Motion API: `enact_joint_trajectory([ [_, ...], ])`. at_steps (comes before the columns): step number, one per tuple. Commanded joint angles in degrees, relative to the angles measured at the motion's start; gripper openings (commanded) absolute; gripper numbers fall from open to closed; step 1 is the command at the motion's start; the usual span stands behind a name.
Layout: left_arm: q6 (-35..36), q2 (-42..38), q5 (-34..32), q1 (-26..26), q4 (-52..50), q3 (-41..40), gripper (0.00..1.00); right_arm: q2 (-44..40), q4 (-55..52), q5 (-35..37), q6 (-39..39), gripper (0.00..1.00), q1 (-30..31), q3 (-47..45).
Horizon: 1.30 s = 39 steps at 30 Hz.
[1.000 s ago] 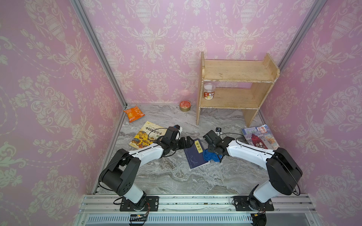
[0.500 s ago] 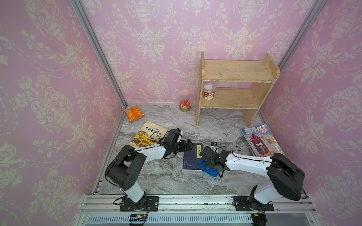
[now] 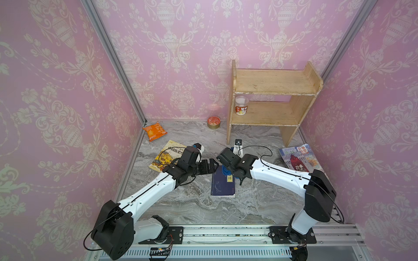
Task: Wipe the cover of the book
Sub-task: Wipe the dirt from the cover of the book.
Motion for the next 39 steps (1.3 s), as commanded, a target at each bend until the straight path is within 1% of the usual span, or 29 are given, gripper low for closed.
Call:
enact_joint_trajectory([
  [1,4.51,-2.41,-0.87,4.78,-13.62,2.41,0.99,5.90,-1.44,1.35,1.74,0.00,0.89,1.72],
  [4,8.08,-3.63,0.43,8.02,-18.51,4.56,0.99,10.49,-0.50,-2.96,2.75,0.00,1.03,2.92],
  [7,13.09,-4.00,-3.67,8.90,-21.99,5.80,0.99,13.11,1.78,-6.85,3.27,0.00,1.22,2.17],
  [9,14.74,-4.08,-5.43,9.71,-21.83,4.94,0.99,13.28,4.40,-9.00,3.01,0.00,1.13,0.32],
  [12,14.53,-3.97,-3.99,10.83,-19.02,2.11,0.99,12.40,8.62,-13.39,2.58,0.00,-0.24,-3.57],
  [14,14.56,-3.24,-1.74,11.65,-18.91,2.08,0.99,11.67,14.10,-19.89,1.10,0.00,-1.92,-6.47],
  [16,14.60,-2.94,-1.01,12.71,-18.75,2.25,0.99,11.88,17.68,-24.28,0.40,0.00,-2.11,-7.01],
  [21,13.90,-3.99,0.24,14.17,-17.81,1.33,0.99,16.71,17.56,-27.82,0.89,0.00,-1.74,-1.56],
  [23,13.80,-4.18,0.32,14.16,-17.72,1.10,0.99,17.08,17.78,-28.54,1.57,0.00,-2.90,-1.75],
  [26,13.53,-3.87,0.99,14.16,-17.50,0.89,0.99,15.35,18.85,-29.56,1.29,0.00,-5.54,-4.31],
  [27,13.46,-3.76,1.32,14.15,-17.47,0.80,0.99,14.48,18.65,-29.76,0.09,0.05,-6.18,-4.63],
  [28,13.46,-3.61,1.49,14.19,-17.39,0.80,0.99,13.61,18.37,-30.16,-1.67,0.19,-6.50,-4.63],
  [29,13.42,-3.48,1.58,14.25,-17.39,0.87,0.99,12.81,18.07,-30.82,-3.40,0.31,-6.75,-4.35],
  [30,13.42,-3.38,1.66,14.27,-17.32,0.88,0.99,11.86,17.51,-31.56,-4.85,0.41,-6.87,-4.00],
  [31,13.39,-3.30,1.76,14.23,-17.30,0.88,0.99,10.94,17.03,-32.61,-6.42,0.49,-6.86,-3.62],
  [34,13.39,-3.30,2.18,14.35,-17.30,0.79,0.99,8.98,14.04,-33.94,-9.19,0.61,-6.95,-2.39],
  [37,13.37,-3.47,2.44,14.33,-17.08,0.62,0.99,6.91,12.56,-34.09,-10.42,0.73,-7.09,-3.23],
  [39,13.28,-3.47,2.58,14.30,-16.95,0.52,0.99,5.64,12.08,-34.04,-11.12,0.76,-7.26,-4.29],
])
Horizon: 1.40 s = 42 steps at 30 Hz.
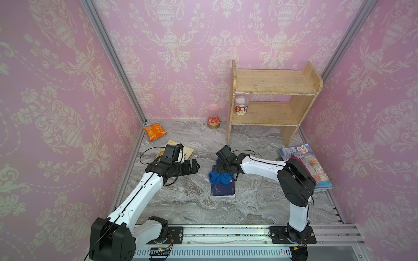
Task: Wipe the cover of the book
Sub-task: Wipe the dirt from the cover of the book.
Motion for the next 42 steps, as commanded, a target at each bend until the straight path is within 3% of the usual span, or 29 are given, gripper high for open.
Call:
enact_joint_trajectory([
  [1,0.85,-0.32,1.74,0.43,0.45,-0.78,0.99,-3.80,-4.37,-0.31,-3.19,0.80,-0.36,-2.22],
  [6,0.58,0.07,2.45,0.39,0.69,-0.87,0.99,-7.76,-4.45,1.56,-5.38,0.84,-0.68,-4.32],
  [10,0.58,0.20,2.67,0.39,0.74,-0.95,0.99,-9.03,-7.41,4.18,-9.37,0.80,0.92,-3.45],
  [11,0.58,0.20,2.60,0.41,0.77,-0.96,0.99,-8.86,-8.43,4.99,-10.34,0.75,1.74,-2.92],
  [16,0.56,0.25,2.74,0.43,0.82,-0.96,0.99,-6.59,-13.70,11.61,-12.32,0.20,7.41,-1.44],
  [17,0.58,0.20,2.76,0.37,0.85,-0.96,0.99,-6.34,-13.76,12.14,-12.25,0.15,8.32,-1.87],
  [21,0.45,0.29,2.98,0.47,1.02,-0.96,0.99,-4.71,-12.28,10.35,-9.99,0.14,9.26,-4.65],
  [24,0.41,0.33,3.23,0.47,0.99,-0.96,0.99,-2.01,-10.18,7.53,-8.79,0.00,9.18,-5.03],
  [27,0.42,0.20,3.01,0.48,0.96,-1.03,0.99,1.03,-8.59,5.99,-7.74,0.00,7.32,-4.45],
  [33,0.41,-0.06,3.05,0.47,1.08,-1.04,0.99,3.86,-3.39,-1.75,-4.06,0.00,-2.06,-1.22],
  [38,0.58,-0.32,2.70,0.48,0.83,-1.13,0.99,7.88,-3.77,-6.19,-3.55,0.00,0.79,3.53],
  [42,0.58,-0.43,2.64,0.46,0.87,-1.13,0.99,5.15,-2.08,-5.82,-1.64,0.00,2.36,-3.30],
])
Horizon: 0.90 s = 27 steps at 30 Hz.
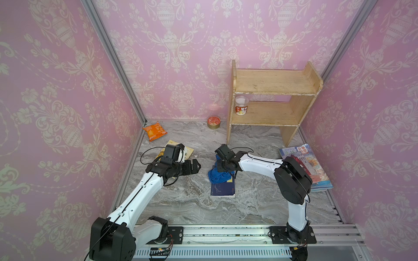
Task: Wipe the cover of the book
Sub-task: Wipe the dirt from the cover of the book.
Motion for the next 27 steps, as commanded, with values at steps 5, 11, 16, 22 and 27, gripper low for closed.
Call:
enact_joint_trajectory([
  [5,0.50,0.25,1.31,0.49,0.31,-0.74,0.99,-7.55,-1.41,0.92,5.96,0.00,0.05,-18.84],
  [11,0.69,-0.93,0.87,0.48,0.99,-1.17,0.99,-6.31,-0.82,2.74,7.85,0.00,1.01,-16.81],
  [16,0.61,-0.80,0.69,0.46,0.96,-1.35,0.99,2.18,0.28,-1.05,9.40,0.00,4.09,-6.62],
  [22,0.60,-0.10,0.80,0.54,0.95,-1.18,0.99,-2.36,0.94,0.54,9.49,0.00,2.30,-13.46],
  [27,0.38,0.71,1.92,0.49,1.06,-1.00,0.99,-9.95,1.27,2.28,10.46,0.00,-1.82,-22.80],
])
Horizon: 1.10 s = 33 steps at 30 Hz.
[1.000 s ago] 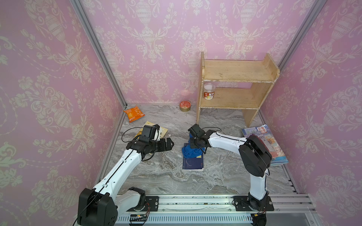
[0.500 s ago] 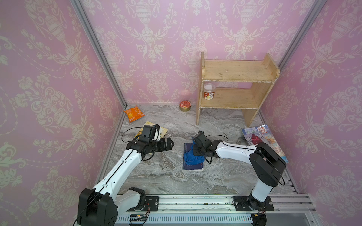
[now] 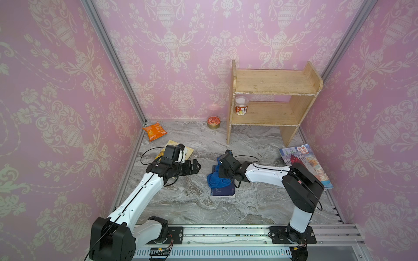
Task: Wipe the cover of the book
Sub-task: Wipe the dirt from the cover of the book.
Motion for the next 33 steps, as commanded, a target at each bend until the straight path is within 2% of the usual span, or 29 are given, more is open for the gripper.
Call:
enact_joint_trajectory([
  [1,0.34,0.73,1.85,0.49,0.17,-0.35,0.99,-0.03,-10.58,1.45,1.57,0.00,-2.23,-6.17],
  [4,0.30,0.82,2.00,0.49,0.26,-0.39,0.99,1.95,-10.35,0.51,2.73,0.00,-1.06,-4.08],
  [10,0.33,0.99,2.16,0.48,0.30,-0.61,0.99,11.10,-11.40,-1.67,3.71,0.00,5.53,7.62],
  [13,0.34,1.16,2.46,0.52,0.09,-0.70,0.99,9.52,-11.08,-1.27,4.03,0.00,5.50,5.08],
  [18,0.34,1.17,2.96,0.46,0.39,-0.63,0.99,-0.45,-11.37,1.85,5.05,0.00,2.71,-7.54],
  [21,0.31,1.34,3.27,0.50,0.40,-0.61,0.99,-4.49,-11.23,1.92,5.48,0.00,1.37,-11.87],
  [25,0.34,1.35,3.33,0.48,0.33,-0.70,0.99,-2.56,-10.94,1.38,6.00,0.00,5.63,-9.01],
  [30,0.51,1.44,3.45,0.50,0.44,-0.78,0.99,6.24,-12.54,0.65,7.06,0.00,13.37,1.45],
  [33,0.59,1.17,3.38,0.46,0.45,-0.79,0.99,5.49,-11.88,0.68,8.12,0.00,13.34,-0.92],
])
